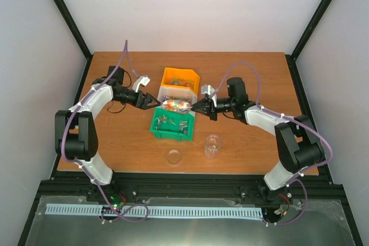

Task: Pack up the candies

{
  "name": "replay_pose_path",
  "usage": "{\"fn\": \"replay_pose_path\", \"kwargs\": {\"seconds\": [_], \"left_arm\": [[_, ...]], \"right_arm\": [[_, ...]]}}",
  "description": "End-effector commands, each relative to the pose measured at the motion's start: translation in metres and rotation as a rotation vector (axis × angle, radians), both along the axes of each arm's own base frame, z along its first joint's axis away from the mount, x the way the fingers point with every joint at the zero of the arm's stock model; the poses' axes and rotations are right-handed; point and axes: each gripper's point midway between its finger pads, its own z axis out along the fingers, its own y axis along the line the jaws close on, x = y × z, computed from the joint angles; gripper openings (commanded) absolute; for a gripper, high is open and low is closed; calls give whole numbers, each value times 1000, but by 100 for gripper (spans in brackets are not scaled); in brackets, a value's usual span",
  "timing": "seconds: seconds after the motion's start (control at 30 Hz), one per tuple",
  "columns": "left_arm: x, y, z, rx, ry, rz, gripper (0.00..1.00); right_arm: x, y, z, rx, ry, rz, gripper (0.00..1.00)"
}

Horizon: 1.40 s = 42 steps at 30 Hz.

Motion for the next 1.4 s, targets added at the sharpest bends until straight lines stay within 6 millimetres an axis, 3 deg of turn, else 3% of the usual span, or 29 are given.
{"fn": "replay_pose_path", "kwargs": {"seconds": [0.0, 0.57, 0.87, 1.13, 1.37], "left_arm": [[3, 2, 17, -19, -55, 8, 92], [5, 5, 10, 16, -69, 3, 92], [4, 7, 8, 28, -72, 5, 92], [3, 7, 7, 34, -76, 9, 92], [5, 7, 9, 29, -81, 13, 92]], "right_arm": [[1, -13, 46, 46, -61, 7, 3], [-41, -142, 89, -15, -29, -136, 3], [-72, -188, 85, -51, -24, -223, 3], [-108, -186, 61, -149, -47, -224, 3], [-132, -179, 57, -175, -57, -245, 3]]}}
